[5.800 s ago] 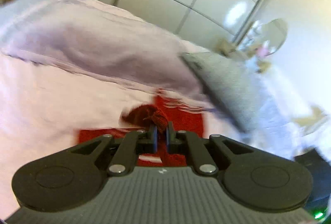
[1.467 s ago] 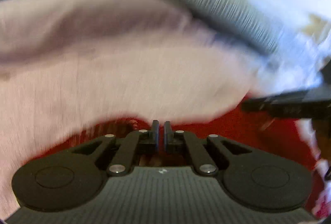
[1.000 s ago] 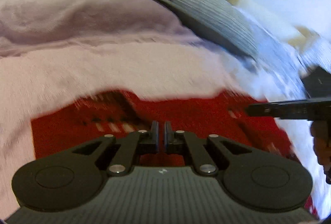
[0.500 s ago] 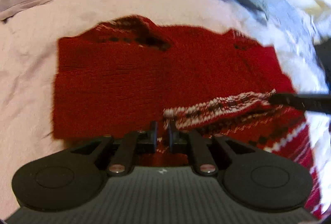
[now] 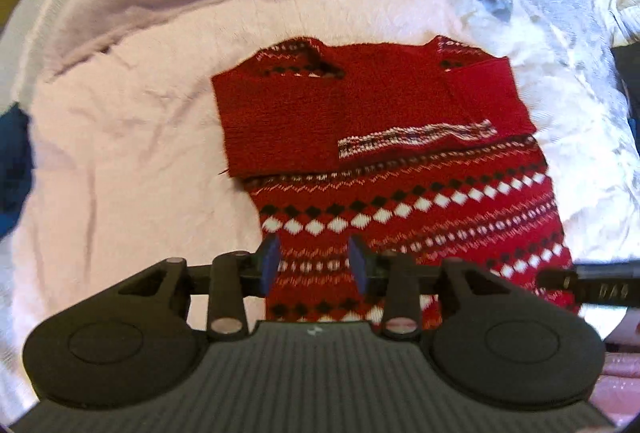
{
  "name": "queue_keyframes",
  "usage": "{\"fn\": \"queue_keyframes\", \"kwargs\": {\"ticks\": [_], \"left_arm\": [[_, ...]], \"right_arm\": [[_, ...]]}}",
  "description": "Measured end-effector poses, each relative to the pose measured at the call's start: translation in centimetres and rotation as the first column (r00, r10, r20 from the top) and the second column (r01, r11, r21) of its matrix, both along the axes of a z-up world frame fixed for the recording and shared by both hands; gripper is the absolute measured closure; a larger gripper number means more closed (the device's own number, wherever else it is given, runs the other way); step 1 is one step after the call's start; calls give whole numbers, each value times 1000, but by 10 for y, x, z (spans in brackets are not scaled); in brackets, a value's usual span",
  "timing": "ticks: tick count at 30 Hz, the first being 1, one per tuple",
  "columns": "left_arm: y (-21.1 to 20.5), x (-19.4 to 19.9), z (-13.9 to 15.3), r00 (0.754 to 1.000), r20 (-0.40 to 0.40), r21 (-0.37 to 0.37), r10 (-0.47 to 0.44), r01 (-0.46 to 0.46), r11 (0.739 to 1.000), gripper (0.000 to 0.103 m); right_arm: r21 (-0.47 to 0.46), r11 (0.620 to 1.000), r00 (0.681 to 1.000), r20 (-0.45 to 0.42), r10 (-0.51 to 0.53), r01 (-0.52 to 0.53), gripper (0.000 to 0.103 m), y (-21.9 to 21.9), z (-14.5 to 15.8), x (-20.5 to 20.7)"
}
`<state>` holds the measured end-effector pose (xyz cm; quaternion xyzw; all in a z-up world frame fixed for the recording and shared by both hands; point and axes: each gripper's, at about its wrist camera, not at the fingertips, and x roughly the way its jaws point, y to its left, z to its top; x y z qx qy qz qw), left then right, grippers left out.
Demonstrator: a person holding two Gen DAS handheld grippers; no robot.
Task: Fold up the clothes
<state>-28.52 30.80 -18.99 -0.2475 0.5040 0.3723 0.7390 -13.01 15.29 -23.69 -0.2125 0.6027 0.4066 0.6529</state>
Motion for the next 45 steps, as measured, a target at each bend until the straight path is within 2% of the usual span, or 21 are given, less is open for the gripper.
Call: {"fn": "queue_keyframes", "kwargs": {"ticks": [5, 8, 18, 24, 30, 36, 45], "left_arm": [[-43, -14, 31, 999, 5, 5, 50, -50, 999, 66], [-77, -17, 47, 998, 10, 23, 69, -69, 997, 65], [-204, -27, 90, 985, 77, 78, 152, -158, 984, 61], [-252, -36, 107, 978, 85, 104, 192, -201, 974, 60], [-275, -39, 123, 974, 86, 133, 210, -220, 966, 59], [-284, -36, 130, 978, 82, 154, 190, -201, 967, 59], [-297, -38, 133, 980, 69, 158, 185, -194, 968, 58]], "right_arm": [[63, 992, 992, 69, 101, -105, 44, -19, 43, -13], [88, 985, 986, 96, 139, -147, 44, -50, 60, -19], [153, 960, 963, 171, 209, -236, 44, -173, 95, -28], [178, 945, 954, 176, 242, -273, 44, -214, 111, -32], [205, 926, 938, 210, 276, -318, 44, -233, 127, -37], [213, 932, 945, 211, 250, -294, 44, -245, 135, -33], [201, 931, 943, 202, 265, -305, 44, -257, 136, -41]]}}
